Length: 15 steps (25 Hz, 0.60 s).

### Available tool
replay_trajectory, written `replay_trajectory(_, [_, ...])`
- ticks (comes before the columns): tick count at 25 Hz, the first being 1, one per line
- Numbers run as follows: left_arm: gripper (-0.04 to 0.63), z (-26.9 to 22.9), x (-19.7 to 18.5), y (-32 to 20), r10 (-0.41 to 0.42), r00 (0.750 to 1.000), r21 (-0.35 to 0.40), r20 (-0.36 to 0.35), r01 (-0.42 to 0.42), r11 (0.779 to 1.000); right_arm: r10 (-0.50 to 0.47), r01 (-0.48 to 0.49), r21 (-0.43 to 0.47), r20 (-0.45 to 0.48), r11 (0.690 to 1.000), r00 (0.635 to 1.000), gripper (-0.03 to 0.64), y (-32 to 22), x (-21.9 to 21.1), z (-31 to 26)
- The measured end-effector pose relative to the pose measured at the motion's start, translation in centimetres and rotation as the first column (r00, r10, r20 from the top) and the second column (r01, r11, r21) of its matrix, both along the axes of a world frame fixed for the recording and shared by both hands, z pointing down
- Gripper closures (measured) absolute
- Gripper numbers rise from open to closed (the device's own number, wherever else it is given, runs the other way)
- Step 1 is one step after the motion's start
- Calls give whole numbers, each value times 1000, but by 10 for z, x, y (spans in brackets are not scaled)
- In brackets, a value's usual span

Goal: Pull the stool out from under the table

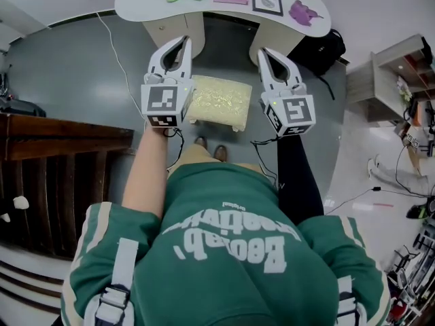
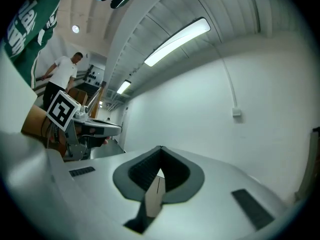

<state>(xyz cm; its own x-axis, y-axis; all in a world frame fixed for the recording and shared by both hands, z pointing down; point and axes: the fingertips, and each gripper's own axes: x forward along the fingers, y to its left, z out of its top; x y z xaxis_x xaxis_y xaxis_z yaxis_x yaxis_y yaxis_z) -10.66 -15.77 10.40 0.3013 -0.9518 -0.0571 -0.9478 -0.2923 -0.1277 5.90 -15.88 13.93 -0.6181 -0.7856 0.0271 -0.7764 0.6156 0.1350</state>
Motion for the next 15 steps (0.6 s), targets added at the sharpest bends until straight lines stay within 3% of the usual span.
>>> replay_trajectory(7, [581, -2, 2, -4, 3, 1000, 8, 20, -3, 1000, 21, -19, 48, -54, 999, 998, 611, -2, 0, -3])
replay_trajectory(15, [581, 0, 6, -8, 12, 1000, 7, 28, -12, 1000, 40, -39, 41, -31, 998, 999, 611, -8, 6, -3])
